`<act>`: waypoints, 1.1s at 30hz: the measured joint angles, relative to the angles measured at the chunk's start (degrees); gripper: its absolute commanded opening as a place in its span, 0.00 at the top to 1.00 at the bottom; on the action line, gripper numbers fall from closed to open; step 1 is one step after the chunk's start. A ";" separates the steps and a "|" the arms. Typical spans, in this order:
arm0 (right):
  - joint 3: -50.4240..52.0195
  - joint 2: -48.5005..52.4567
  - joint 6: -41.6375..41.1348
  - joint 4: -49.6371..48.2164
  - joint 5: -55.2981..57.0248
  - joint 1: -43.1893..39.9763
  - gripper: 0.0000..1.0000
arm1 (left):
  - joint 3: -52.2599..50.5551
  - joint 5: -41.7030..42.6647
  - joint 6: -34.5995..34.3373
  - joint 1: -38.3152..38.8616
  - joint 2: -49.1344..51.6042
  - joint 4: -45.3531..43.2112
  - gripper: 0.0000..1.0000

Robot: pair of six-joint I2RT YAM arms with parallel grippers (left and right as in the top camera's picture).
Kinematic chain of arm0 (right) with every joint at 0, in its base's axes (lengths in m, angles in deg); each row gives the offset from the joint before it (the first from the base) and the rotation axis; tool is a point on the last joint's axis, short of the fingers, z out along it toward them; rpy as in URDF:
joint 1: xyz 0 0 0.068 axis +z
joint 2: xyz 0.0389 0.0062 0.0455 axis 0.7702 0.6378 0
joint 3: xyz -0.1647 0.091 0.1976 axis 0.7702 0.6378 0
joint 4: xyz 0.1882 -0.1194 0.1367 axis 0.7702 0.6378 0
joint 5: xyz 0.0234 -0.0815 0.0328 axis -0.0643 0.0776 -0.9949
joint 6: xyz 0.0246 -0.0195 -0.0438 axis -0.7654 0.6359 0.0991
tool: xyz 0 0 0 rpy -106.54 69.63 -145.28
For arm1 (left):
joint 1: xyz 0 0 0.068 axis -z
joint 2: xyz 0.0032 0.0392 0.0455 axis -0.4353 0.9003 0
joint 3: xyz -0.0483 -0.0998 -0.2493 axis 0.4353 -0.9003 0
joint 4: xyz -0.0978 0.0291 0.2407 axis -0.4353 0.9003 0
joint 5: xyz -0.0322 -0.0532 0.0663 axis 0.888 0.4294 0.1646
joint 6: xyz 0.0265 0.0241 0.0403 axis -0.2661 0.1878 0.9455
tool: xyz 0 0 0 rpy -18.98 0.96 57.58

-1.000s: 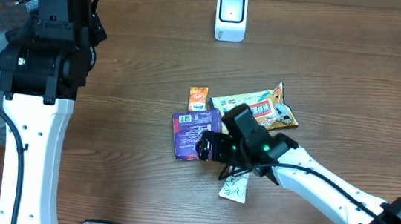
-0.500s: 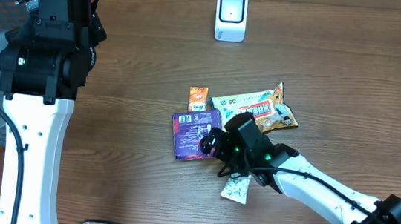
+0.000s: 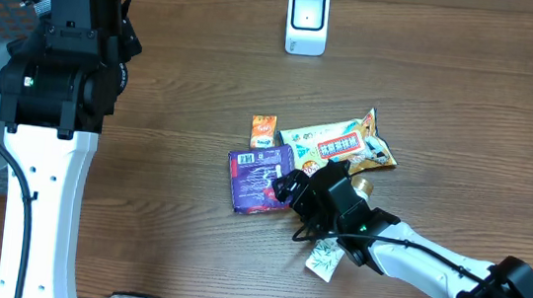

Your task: Scan the item barcode

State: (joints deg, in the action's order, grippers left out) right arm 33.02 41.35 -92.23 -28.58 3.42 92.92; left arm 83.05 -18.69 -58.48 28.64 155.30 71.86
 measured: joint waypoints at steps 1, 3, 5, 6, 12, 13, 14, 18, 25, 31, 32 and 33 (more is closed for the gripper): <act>0.09 0.13 -0.20 -0.79 -0.11 0.09 0.07 | 0.00 0.00 0.00 0.00 0.00 0.00 0.00; 0.22 0.92 -0.37 -2.38 -0.07 0.55 0.15 | 0.00 0.02 0.00 0.02 0.00 0.00 0.00; 0.24 1.66 -0.59 -3.43 -0.09 1.16 0.25 | 0.00 0.02 0.00 0.02 0.00 0.00 0.00; 0.35 2.12 -0.55 -4.00 -0.20 1.40 0.33 | 0.00 0.02 0.00 0.00 0.00 0.00 0.00; 0.42 4.07 -0.44 -7.39 -0.55 1.51 0.74 | 0.00 0.02 0.00 0.02 0.00 0.00 0.00; 0.42 4.09 0.24 -7.87 -0.57 1.53 0.76 | 0.00 0.00 0.00 0.02 0.00 0.00 0.00; 0.42 4.13 1.11 -8.35 -0.76 1.53 0.77 | 0.00 0.00 0.00 0.00 0.00 0.00 0.00; 0.42 4.13 4.98 -8.92 -1.33 1.53 0.80 | 0.00 0.00 0.00 0.00 0.00 0.00 0.00; 0.42 4.13 8.83 -8.44 -1.57 1.53 0.07 | 0.00 0.00 0.00 0.00 0.02 0.00 0.00; -0.39 2.60 8.81 -3.80 -3.21 0.85 0.00 | 0.00 0.00 0.00 0.00 0.04 0.02 0.00; -0.46 2.14 8.52 -2.62 -4.00 0.26 0.00 | 0.00 0.00 0.00 0.00 0.04 0.00 0.00; -0.46 1.73 8.28 -1.38 -4.68 -0.31 0.00 | 0.00 0.00 0.00 0.00 0.04 0.00 0.00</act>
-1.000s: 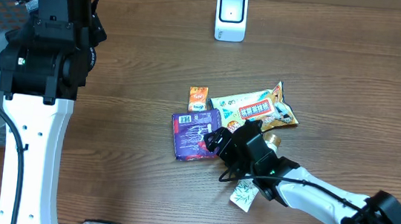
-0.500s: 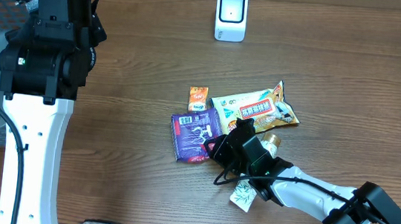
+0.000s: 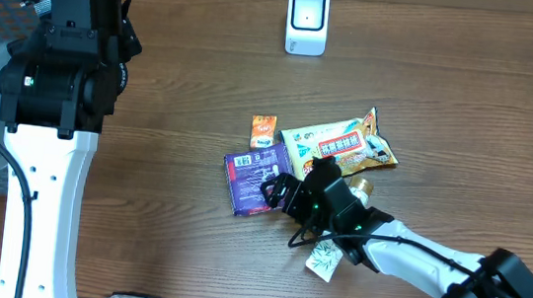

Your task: Scan the item barcode

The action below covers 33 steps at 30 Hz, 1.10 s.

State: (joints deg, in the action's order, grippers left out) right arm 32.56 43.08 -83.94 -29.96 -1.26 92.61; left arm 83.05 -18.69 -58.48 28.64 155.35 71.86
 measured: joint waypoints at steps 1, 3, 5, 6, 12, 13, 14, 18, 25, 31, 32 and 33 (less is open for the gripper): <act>0.00 -0.48 -0.42 1.22 -0.57 -0.63 0.00 | 0.00 0.00 0.00 0.02 0.00 0.02 0.00; 0.00 -1.25 -1.66 3.06 -1.44 -1.62 0.00 | 0.00 0.00 0.00 0.00 0.00 0.02 0.00; 0.02 -1.55 -3.17 3.63 -1.86 -2.10 0.00 | 0.00 0.00 0.00 0.00 0.00 0.02 0.00; 0.11 -1.55 -3.82 3.34 -1.88 -2.12 0.00 | 0.00 0.00 0.00 0.00 0.00 0.02 0.00; 6.80 -1.55 -8.00 -12.35 -2.19 -2.14 0.00 | 0.00 0.00 0.00 0.00 0.00 0.17 0.00; 8.48 -1.53 -8.92 -15.06 -2.19 -2.34 0.00 | 0.00 0.00 0.00 0.00 0.00 0.17 0.00; 9.84 -1.55 -9.84 -17.77 -2.14 -2.51 0.03 | 0.00 0.00 0.00 0.02 0.00 0.22 0.00; 15.74 -1.53 -12.24 -27.50 -2.38 -4.17 0.10 | 0.00 0.02 0.00 0.02 0.00 0.22 0.00; 18.88 -1.44 -12.96 -32.65 -2.78 -5.73 0.10 | 0.00 0.02 0.00 0.00 0.00 0.24 0.00; 18.99 -0.85 -12.98 -34.12 -2.75 -5.73 0.12 | 0.00 0.02 0.00 0.00 0.00 0.24 0.00; 19.08 -0.37 -12.98 -35.06 -2.73 -5.70 0.12 | 0.00 0.02 0.00 0.00 0.00 0.26 0.00; 19.19 0.22 -12.98 -36.15 -2.73 -5.55 0.14 | 0.00 0.02 0.00 0.00 0.00 0.26 0.00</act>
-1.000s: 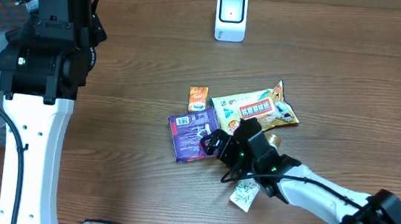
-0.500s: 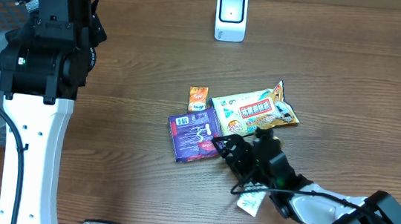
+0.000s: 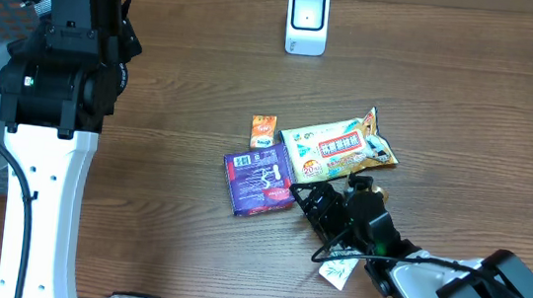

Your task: Scan the item barcode

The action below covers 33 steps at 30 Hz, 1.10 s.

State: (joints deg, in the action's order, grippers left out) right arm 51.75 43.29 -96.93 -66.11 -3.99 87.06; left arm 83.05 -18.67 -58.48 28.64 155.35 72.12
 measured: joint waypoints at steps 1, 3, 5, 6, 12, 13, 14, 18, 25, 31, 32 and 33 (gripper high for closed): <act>0.02 0.70 0.00 -1.05 0.02 0.15 0.15 | 0.00 0.00 0.00 0.00 0.00 0.00 0.00; 0.02 1.99 -0.02 -2.54 0.11 0.50 0.17 | 0.00 0.00 0.00 0.00 0.00 0.00 0.00; -0.09 3.54 -0.07 -4.50 -0.07 0.76 0.18 | 0.00 0.00 0.00 0.02 0.00 0.00 0.00; -0.22 4.26 -0.04 -5.46 -0.15 0.85 0.18 | 0.00 0.00 0.00 0.02 0.02 0.00 0.00; -2.43 7.61 0.61 -7.37 -1.42 1.18 0.20 | 0.00 0.00 0.00 0.02 0.92 0.00 0.00; -2.73 7.85 0.74 -7.32 -1.49 1.33 0.22 | 0.00 0.00 0.00 0.00 1.11 0.00 0.00; -2.95 8.09 0.94 -7.30 -1.55 1.49 0.26 | 0.00 0.00 0.00 0.00 1.31 0.00 0.00; -3.30 8.85 1.27 -7.06 -1.55 1.66 0.37 | 0.00 0.00 0.00 0.00 1.66 0.02 0.00; -3.32 9.44 2.36 -7.13 -1.46 1.66 0.59 | 0.00 0.00 0.00 0.02 1.70 0.13 0.00; -3.32 9.90 5.84 -10.54 -2.34 1.66 0.72 | 0.00 0.00 0.00 0.02 1.70 0.13 0.00; -3.32 9.94 6.49 -11.02 -2.69 1.66 0.74 | 0.00 0.00 0.00 0.00 1.70 0.13 0.00; -3.32 9.97 6.78 -11.37 -2.97 1.66 0.76 | 0.00 0.00 0.00 0.02 1.70 0.13 0.00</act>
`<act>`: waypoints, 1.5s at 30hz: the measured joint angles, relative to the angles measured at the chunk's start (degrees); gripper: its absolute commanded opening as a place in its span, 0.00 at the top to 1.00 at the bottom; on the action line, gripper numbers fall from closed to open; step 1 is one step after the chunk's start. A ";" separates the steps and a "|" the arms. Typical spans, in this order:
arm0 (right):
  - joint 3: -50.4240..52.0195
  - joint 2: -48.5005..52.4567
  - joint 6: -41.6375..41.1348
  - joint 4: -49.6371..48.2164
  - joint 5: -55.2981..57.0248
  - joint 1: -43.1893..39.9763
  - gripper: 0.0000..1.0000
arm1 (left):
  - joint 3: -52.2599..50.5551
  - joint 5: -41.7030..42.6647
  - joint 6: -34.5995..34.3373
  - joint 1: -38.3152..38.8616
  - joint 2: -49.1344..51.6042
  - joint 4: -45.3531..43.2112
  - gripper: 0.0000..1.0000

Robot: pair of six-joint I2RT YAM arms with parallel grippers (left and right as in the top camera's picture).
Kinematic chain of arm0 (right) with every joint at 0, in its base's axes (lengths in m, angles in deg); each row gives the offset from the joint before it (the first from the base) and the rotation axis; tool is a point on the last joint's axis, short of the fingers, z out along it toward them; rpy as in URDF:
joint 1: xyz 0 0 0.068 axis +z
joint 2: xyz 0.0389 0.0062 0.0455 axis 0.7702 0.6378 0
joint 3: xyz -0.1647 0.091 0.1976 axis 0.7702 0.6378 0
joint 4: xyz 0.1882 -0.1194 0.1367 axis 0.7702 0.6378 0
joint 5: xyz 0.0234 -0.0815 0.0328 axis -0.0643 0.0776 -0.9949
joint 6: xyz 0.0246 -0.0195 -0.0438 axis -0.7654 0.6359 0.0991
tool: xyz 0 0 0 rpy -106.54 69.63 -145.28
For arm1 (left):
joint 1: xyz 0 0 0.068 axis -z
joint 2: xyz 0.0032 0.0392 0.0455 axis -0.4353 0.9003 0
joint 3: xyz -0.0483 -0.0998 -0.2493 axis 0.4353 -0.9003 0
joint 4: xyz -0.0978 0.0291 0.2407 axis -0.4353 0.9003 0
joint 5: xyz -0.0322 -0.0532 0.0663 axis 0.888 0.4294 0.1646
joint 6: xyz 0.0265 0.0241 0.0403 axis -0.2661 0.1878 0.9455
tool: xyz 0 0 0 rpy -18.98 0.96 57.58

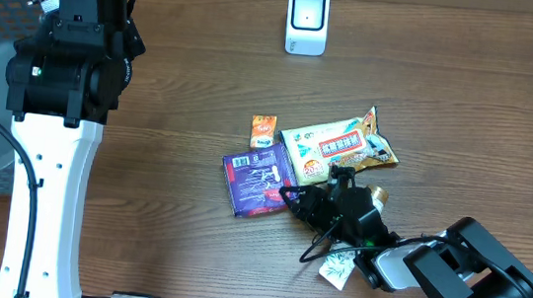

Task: Scan the item barcode
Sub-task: 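Grasp the purple-red package with the right gripper and lift it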

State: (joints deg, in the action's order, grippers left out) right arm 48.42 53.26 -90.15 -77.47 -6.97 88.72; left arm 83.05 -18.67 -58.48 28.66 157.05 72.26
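A purple packet (257, 180) with a white barcode label lies flat at the table's middle. Beside it are a small orange packet (264, 129) and a long snack bag (338, 148). The white scanner (307, 20) stands at the far edge. My right gripper (299, 202) is low at the purple packet's right edge, dark fingers pointing left; whether they grip anything is unclear. The left arm (68, 59) towers at the left, its gripper hidden beneath it.
A white paper tag (336, 270) with a leaf print lies under the right arm near the front. A small gold object (377, 194) shows beside the right wrist. A grey basket sits off the left edge.
My right gripper has moved slightly left and now reaches the purple packet's right edge, and the arm sits lower in the frame. The left arm shifted slightly. The packets have not moved.
At first my right gripper was over the purple packet's right edge. Then it reached further onto the packet, which ended up slightly further left. After that it was pulled back right of the packet, and now it is at the packet's edge again.
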 measured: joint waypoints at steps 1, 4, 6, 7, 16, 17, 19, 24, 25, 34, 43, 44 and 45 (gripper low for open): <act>0.00 0.04 0.31 -0.39 -0.28 0.00 0.77 | 0.00 0.00 0.00 -0.02 0.00 0.00 0.00; 0.00 0.09 1.60 -1.53 -1.38 0.00 0.87 | 0.00 0.00 0.00 -0.02 0.00 0.00 0.00; 0.00 0.11 2.19 -2.19 -1.97 0.00 0.95 | 0.00 -0.02 0.00 -0.02 0.00 0.00 0.00; 0.00 0.11 2.47 -2.23 -2.25 0.00 0.96 | 0.00 0.00 0.00 0.00 0.00 0.00 0.00; 0.00 0.15 4.74 -5.53 -6.43 0.00 0.96 | 0.00 0.00 0.00 -0.02 0.00 0.00 0.00; 0.02 0.15 5.29 -6.05 -7.02 -0.02 0.96 | 0.00 0.00 0.00 -0.02 0.00 0.00 0.00; 0.02 0.15 6.36 -7.23 -8.55 -0.15 0.96 | 0.00 0.00 0.00 -0.02 0.00 0.00 0.00; 0.02 -0.20 9.53 -7.98 -13.20 -2.40 0.96 | 0.00 0.00 0.00 -0.02 0.00 0.00 0.00; 0.02 -0.46 10.10 -8.02 -14.19 -3.21 0.96 | 0.00 0.00 0.00 -0.02 0.00 0.00 0.00; -0.07 -3.21 14.29 -15.26 -23.93 -10.32 0.96 | 0.00 0.00 0.00 -0.02 0.00 0.00 0.00; -4.04 -7.30 9.09 -15.41 -33.24 -17.53 0.96 | 0.00 0.00 0.00 0.00 0.00 0.00 0.00; -4.50 -7.96 7.76 -15.41 -33.53 -18.36 0.96 | 0.00 0.00 0.00 0.00 0.00 0.00 0.00; -5.14 -8.74 6.03 -15.39 -33.77 -19.30 0.96 | 0.00 0.00 0.00 0.00 0.00 0.00 0.00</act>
State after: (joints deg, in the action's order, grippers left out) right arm 43.29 44.52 -84.12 -92.86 -40.73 69.42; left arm 83.05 -18.67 -58.48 28.66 157.05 72.26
